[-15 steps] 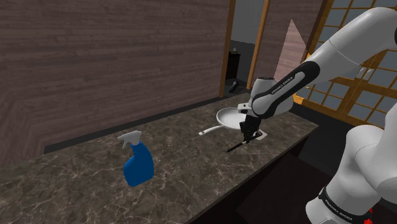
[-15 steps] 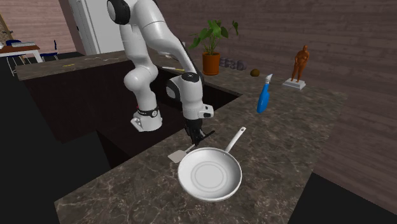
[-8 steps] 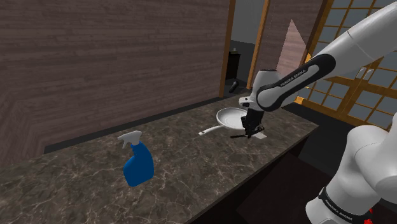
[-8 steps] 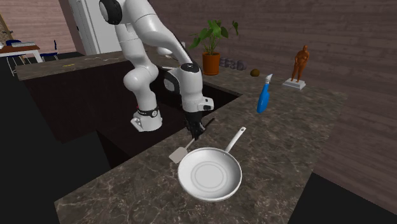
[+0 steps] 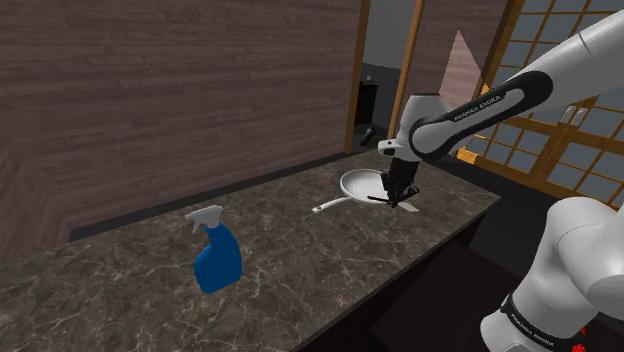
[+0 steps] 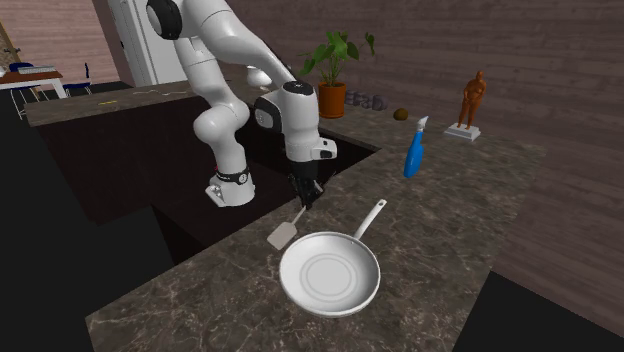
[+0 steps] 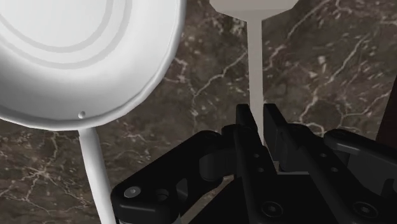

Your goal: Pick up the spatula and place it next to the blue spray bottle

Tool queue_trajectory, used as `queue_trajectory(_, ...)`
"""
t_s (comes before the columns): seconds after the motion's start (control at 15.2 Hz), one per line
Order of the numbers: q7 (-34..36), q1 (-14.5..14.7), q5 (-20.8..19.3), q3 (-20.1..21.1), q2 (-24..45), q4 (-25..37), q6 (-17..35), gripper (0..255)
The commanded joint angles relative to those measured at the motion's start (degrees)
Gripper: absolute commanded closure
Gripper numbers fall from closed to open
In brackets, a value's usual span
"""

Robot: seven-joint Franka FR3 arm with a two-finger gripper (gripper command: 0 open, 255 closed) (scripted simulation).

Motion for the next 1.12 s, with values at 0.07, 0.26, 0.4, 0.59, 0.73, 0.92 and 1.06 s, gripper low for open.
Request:
queue_trajectory(0.07, 0.6, -0.4, -0.7, 0.6, -1.8, 1.1, -2.9, 255)
queue_trajectory(0.26, 1.3, -0.7, -1.2, 1.2, -3.5, 2.3, -5.6, 255)
queue_trajectory(0.4, 1.6, -0.9, -1.5, 1.6, -4.6, 3.1, -7.5, 255)
queue_trajectory(0.59, 2.1, -1.1, -1.8, 2.1, -6.1, 4.4, -10.2, 255)
queue_trajectory(0.73, 2.4, -1.2, -1.9, 2.5, -6.9, 5.3, -11.9, 255)
queue_trajectory(0.92, 2.7, -1.3, -2.0, 3.1, -8.1, 6.8, -14.6, 255)
queue_trajectory(1.06, 2.9, -1.3, -2.0, 3.4, -8.8, 7.8, -16.3, 255)
